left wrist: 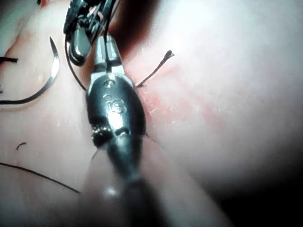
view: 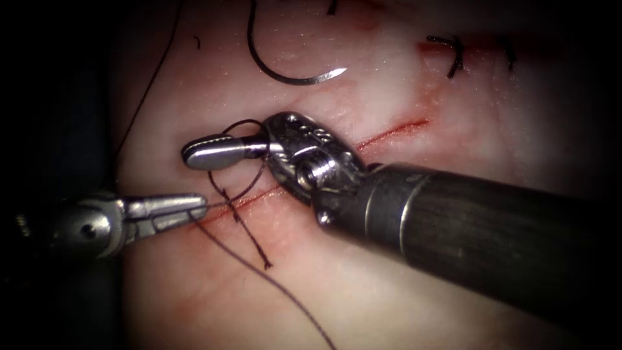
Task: Wound Closure
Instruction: Loop the suture once around the right hand clockwise, then grab the suture tail with the right hand.
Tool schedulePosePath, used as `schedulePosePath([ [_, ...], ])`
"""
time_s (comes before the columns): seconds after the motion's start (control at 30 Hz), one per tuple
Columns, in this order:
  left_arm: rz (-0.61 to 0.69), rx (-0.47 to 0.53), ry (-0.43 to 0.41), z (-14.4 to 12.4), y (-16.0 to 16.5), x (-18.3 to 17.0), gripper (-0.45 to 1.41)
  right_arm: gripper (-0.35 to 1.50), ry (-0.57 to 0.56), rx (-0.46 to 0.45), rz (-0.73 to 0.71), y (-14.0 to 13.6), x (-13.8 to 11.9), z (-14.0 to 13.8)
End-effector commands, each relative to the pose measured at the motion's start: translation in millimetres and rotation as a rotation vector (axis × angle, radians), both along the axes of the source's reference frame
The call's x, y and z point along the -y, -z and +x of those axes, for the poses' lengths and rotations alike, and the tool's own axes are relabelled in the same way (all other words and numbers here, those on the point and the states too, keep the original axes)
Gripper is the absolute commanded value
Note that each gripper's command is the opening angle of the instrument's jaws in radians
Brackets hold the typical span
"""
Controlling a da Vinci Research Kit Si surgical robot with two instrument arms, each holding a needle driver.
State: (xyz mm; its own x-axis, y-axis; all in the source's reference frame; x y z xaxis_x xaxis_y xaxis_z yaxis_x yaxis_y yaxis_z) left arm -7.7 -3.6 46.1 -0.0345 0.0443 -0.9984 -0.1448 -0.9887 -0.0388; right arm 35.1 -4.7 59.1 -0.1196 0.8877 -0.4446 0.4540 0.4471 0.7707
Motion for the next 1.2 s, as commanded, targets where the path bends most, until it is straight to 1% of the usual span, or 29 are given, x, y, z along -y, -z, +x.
schedulePosePath([
  [0.03, -0.004, 0.009, -0.008, -0.5, -0.5, -0.5, -0.35, -0.35, 0.014, 0.003, -0.025, -0.4, -0.3, 0.3],
  [0.17, -0.009, 0.020, -0.027, -0.7, -1.1, -0.6, -0.35, -0.35, 0.052, 0.004, -0.096, -0.3, -0.2, 0.1],
  [0.27, -0.007, 0.028, -0.039, -0.8, -2.0, -0.5, -0.35, -0.35, 0.089, -0.001, -0.181, 0.1, -0.1, -0.1],
  [0.4, -0.002, 0.030, -0.048, -0.8, -2.6, -0.2, -0.35, -0.35, 0.107, -0.007, -0.230, 0.4, -0.1, -0.3],
  [0.53, 0.010, 0.022, -0.060, -0.8, -3.3, 0.0, -0.35, -0.35, 0.097, -0.010, -0.246, 0.4, -0.4, -0.5],
  [0.6, 0.013, 0.021, -0.064, -0.8, -3.4, 0.4, -0.35, -0.35, 0.070, -0.012, -0.235, 0.2, -1.2, -0.5],
  [0.8, 0.013, 0.014, -0.077, -0.7, -3.5, 0.5, -0.35, -0.35, 0.048, -0.012, -0.222, 0.0, -1.6, -0.6],
  [0.87, 0.013, 0.016, -0.080, -0.5, -3.7, 0.2, -0.35, -0.35, 0.052, -0.012, -0.226, 0.0, -1.4, -0.6],
  [1.03, 0.018, 0.020, -0.093, -0.4, -3.8, -0.7, -0.35, -0.35, 0.124, -0.009, -0.269, 0.2, -0.7, -0.4],
  [1.2, 0.018, 0.020, -0.099, -0.4, -4.2, -1.5, -0.35, -0.35, 0.131, -0.011, -0.270, 1.1, -0.9, -0.1],
])
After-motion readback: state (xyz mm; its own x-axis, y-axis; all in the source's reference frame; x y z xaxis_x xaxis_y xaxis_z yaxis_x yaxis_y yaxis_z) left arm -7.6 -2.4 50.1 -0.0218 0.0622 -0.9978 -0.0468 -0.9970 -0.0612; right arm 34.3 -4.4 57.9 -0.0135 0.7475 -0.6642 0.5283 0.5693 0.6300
